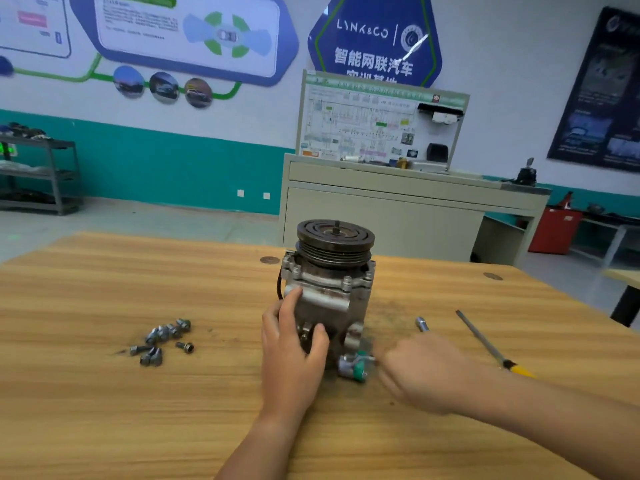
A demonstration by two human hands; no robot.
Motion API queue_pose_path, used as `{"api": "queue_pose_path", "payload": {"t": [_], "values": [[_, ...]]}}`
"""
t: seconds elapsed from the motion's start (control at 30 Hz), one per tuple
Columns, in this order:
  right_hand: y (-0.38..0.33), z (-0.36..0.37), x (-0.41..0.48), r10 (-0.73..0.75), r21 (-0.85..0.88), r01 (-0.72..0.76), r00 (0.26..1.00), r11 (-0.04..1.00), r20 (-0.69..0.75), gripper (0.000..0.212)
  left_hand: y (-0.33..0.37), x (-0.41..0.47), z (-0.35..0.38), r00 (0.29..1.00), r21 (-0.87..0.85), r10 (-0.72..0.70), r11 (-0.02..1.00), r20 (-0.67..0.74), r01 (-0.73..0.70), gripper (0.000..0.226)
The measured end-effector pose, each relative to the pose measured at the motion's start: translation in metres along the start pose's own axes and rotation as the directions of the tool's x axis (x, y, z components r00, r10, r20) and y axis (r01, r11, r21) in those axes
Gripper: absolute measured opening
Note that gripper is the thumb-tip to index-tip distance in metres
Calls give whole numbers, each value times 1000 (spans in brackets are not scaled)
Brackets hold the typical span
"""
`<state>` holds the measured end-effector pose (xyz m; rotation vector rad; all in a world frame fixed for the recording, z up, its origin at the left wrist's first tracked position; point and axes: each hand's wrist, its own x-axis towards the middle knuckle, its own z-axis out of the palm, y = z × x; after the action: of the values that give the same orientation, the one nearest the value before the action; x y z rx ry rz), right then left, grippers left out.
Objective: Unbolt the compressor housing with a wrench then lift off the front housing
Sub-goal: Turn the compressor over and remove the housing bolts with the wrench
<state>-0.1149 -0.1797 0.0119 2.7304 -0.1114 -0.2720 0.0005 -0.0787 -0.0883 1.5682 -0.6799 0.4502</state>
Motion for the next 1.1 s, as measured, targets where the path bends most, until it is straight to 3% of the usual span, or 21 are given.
{"api": "queue_pose_path", "payload": {"t": [0.17, 0.3, 0.53, 0.7, 0.87, 0.97, 1.1], "values": [[28, -16, -4, 254, 184, -206, 921, 961, -294, 26, 0, 2, 4, 1000, 16, -11, 1000, -28, 12, 64], [50, -27, 3, 363, 150, -331, 826, 932, -431, 25, -2, 2, 3, 1000, 31, 0, 1000, -22, 0, 65], [43, -36, 23, 297, -45, -331, 893, 943, -338, 30, -1, 2, 2, 1000, 21, 2, 1000, -20, -1, 65], [45, -51, 22, 171, -249, -238, 950, 939, -263, 18, 0, 1, 1, 1000, 30, -1, 1000, -9, 1, 66], [56, -54, 23, 154, -279, -195, 975, 940, -163, 17, -2, 0, 0, 1000, 33, -3, 999, -6, 3, 70], [66, -48, 34, 179, -313, -237, 963, 920, -203, 16, -3, 0, 1, 1000, 30, -8, 1000, -6, 8, 70], [71, -38, 63, 165, -202, -256, 910, 945, -380, 27, -2, -2, 1, 1000, 40, -16, 999, -4, 16, 70]]}}
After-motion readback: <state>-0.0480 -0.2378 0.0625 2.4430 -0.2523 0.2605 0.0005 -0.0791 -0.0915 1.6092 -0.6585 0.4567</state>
